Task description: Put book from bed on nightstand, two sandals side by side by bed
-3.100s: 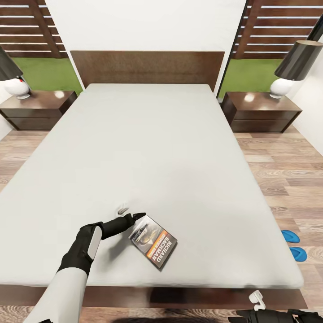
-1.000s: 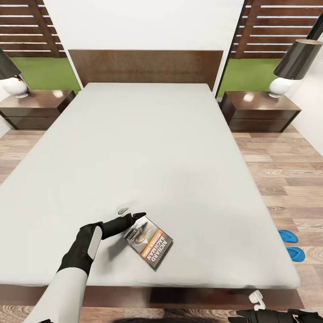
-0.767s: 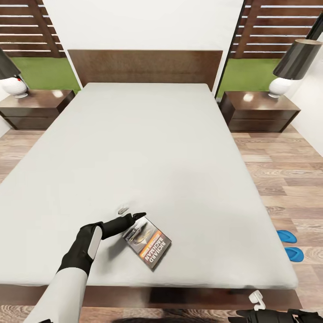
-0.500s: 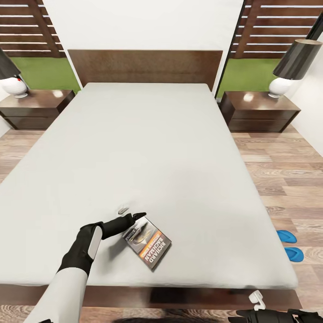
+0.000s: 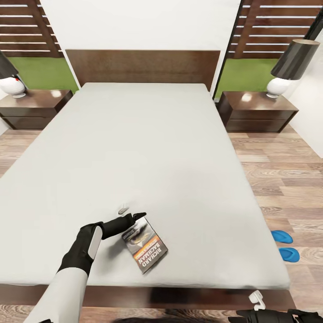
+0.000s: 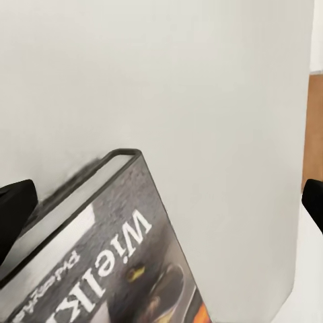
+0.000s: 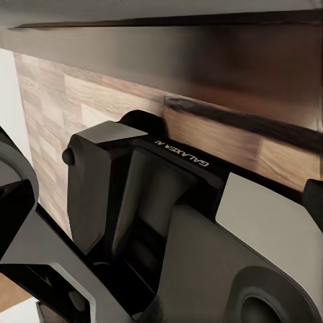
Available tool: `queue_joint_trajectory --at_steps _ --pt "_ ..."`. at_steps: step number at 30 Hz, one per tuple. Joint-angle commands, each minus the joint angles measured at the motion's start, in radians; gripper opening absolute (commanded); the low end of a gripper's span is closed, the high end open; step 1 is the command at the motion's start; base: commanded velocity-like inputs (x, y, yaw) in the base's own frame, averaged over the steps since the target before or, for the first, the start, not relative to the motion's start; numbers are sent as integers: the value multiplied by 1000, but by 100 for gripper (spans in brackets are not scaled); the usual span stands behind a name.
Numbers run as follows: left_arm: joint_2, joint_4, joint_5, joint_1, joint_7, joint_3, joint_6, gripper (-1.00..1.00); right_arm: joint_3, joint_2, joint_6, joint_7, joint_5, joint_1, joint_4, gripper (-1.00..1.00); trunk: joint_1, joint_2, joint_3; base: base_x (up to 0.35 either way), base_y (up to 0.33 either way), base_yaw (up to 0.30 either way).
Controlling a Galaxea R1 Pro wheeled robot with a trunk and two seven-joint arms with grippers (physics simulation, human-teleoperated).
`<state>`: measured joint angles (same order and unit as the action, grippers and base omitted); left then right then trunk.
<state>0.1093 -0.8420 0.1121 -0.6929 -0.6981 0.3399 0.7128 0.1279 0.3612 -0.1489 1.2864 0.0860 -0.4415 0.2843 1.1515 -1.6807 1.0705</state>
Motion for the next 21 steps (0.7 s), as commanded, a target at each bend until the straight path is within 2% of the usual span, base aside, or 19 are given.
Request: queue_joint_trajectory --at_steps 1,14,21 --pt "1 0 -2 0 -1 4 7 100 9 -1 -9 5 9 0 1 100 0 0 1 0 -110 0" --pt "1 0 -2 0 -1 3 7 100 9 -1 -9 5 9 0 1 100 0 0 1 -2 -13 0" --pt "1 0 -2 0 -2 4 7 100 9 -1 -9 5 9 0 1 100 0 0 1 -188 0 0"
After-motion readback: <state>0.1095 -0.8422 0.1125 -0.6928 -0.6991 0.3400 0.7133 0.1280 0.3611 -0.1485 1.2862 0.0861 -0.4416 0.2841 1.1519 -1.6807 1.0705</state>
